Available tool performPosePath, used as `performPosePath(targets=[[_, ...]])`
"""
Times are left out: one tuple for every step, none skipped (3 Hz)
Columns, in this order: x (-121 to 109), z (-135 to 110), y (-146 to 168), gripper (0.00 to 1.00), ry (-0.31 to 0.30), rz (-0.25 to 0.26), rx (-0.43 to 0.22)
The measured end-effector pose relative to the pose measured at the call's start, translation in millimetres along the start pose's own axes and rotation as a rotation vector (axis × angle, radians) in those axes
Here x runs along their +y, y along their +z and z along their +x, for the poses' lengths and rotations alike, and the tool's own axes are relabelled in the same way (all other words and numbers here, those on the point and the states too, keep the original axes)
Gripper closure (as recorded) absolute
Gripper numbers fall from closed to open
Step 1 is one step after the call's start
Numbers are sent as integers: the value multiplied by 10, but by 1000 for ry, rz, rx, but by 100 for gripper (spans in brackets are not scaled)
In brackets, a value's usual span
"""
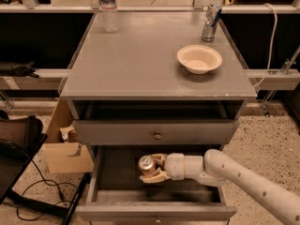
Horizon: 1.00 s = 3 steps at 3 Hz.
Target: Place orange can into middle drawer
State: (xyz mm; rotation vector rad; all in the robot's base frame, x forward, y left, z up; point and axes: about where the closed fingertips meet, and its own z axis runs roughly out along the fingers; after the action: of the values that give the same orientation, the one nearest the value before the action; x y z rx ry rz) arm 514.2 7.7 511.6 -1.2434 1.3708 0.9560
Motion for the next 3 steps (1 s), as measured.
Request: performPosePath(targets=[[46,226,290,100,-36,-27,22],[12,482,481,100,-49,-22,33],[-88,650,604,100,-39,-20,22]])
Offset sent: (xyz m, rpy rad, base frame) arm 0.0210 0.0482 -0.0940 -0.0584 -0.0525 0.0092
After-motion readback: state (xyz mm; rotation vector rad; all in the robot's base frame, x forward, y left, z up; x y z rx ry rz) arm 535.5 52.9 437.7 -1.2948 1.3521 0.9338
